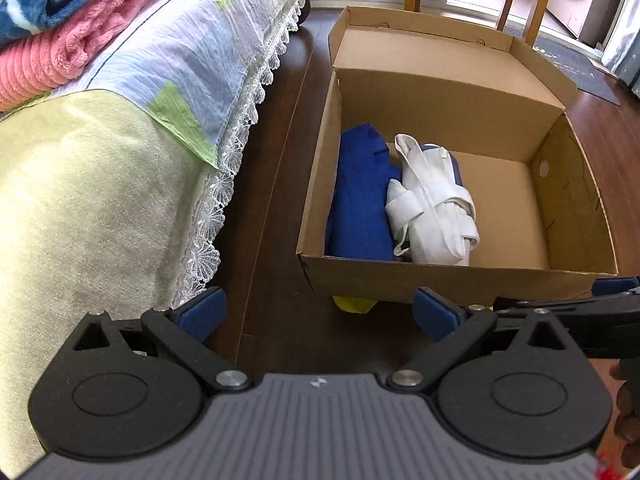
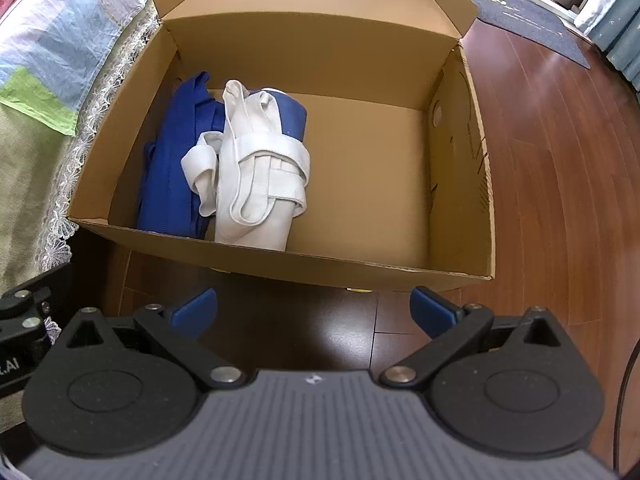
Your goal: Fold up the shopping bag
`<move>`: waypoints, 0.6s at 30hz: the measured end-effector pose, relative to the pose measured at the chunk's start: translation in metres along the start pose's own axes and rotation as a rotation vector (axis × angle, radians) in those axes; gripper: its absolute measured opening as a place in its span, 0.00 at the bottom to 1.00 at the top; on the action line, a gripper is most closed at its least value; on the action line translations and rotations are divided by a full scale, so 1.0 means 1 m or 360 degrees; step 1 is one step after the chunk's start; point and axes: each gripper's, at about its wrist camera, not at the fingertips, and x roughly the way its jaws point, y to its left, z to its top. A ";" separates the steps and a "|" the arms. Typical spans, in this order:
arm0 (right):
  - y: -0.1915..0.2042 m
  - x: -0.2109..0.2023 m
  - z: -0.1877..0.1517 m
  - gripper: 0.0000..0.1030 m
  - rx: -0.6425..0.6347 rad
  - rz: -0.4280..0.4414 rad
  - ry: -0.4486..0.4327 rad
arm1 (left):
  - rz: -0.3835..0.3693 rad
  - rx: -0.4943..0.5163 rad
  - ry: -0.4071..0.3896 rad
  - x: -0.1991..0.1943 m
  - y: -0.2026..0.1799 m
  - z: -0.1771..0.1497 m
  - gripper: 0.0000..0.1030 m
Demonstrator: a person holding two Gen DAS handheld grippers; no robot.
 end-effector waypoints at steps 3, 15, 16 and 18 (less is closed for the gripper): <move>0.000 -0.001 0.000 0.99 -0.0008 0.0002 -0.0010 | 0.0027 -0.0016 -0.0003 0.000 0.000 0.000 0.98; -0.002 -0.007 -0.003 0.99 -0.0020 0.0010 -0.0035 | 0.0066 -0.0024 -0.0013 -0.002 -0.001 0.001 0.98; -0.002 -0.007 -0.003 0.99 -0.0020 0.0009 -0.0036 | 0.0051 -0.0026 -0.0013 -0.002 -0.001 0.001 0.98; -0.002 -0.007 -0.003 0.99 -0.0021 0.0006 -0.0037 | 0.0048 -0.0020 -0.0015 -0.003 -0.001 0.002 0.98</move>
